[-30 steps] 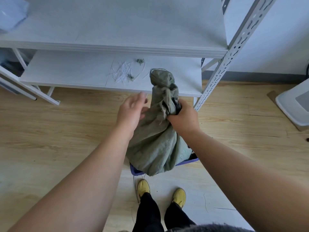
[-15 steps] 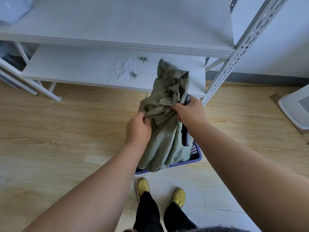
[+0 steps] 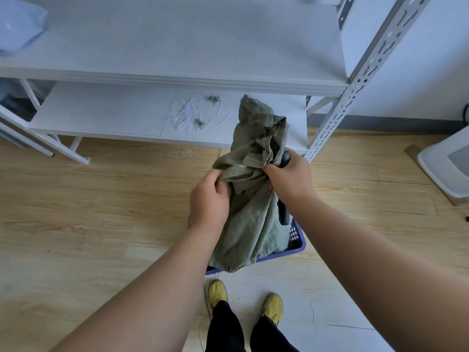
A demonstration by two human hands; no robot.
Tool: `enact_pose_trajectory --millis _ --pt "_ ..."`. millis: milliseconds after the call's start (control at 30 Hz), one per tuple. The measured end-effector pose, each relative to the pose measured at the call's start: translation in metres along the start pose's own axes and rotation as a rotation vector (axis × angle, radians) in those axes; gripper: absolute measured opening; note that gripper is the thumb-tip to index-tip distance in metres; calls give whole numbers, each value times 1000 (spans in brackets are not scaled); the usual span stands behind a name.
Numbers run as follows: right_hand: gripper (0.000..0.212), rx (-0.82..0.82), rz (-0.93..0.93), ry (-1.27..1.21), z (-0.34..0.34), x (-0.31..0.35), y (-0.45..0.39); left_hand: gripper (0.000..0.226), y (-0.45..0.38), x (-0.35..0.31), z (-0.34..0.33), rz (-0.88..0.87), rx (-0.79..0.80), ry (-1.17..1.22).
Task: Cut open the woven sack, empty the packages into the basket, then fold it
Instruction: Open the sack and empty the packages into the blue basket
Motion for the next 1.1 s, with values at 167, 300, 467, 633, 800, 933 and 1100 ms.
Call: enact_pose_trajectory --millis 167,300,467,633,800,933,1100 --pt "35 88 -156 0 -3 -20 -8 14 12 20 -13 32 202 -63" --pt "29 146 -267 -123 -1 -21 -9 78 15 -4 -15 -91 103 231" --pt "27 381 -301 75 -22 -16 -2 62 21 -14 -27 -16 137 327" --pt "25 396 -161 97 -25 -13 -4 28 6 3 -14 134 54 228" --pt "77 350 -64 234 -36 -32 7 22 1 19 -2 442 -66 421" --pt "69 301 -44 388 -61 -55 16 19 -5 12 -14 498 77 425" --pt "26 65 -212 183 -40 -68 -8 54 -18 8 -19 233 286 636"
Point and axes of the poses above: each hand's wrist, its own y-axis away from the middle knuckle, its own z-axis out of the back of the hand, x = y × z, the point moved 7 cm from there along -y, towards the middle knuckle, and after that the axes turned 14 degrees about -z, right-handed, at the moved point
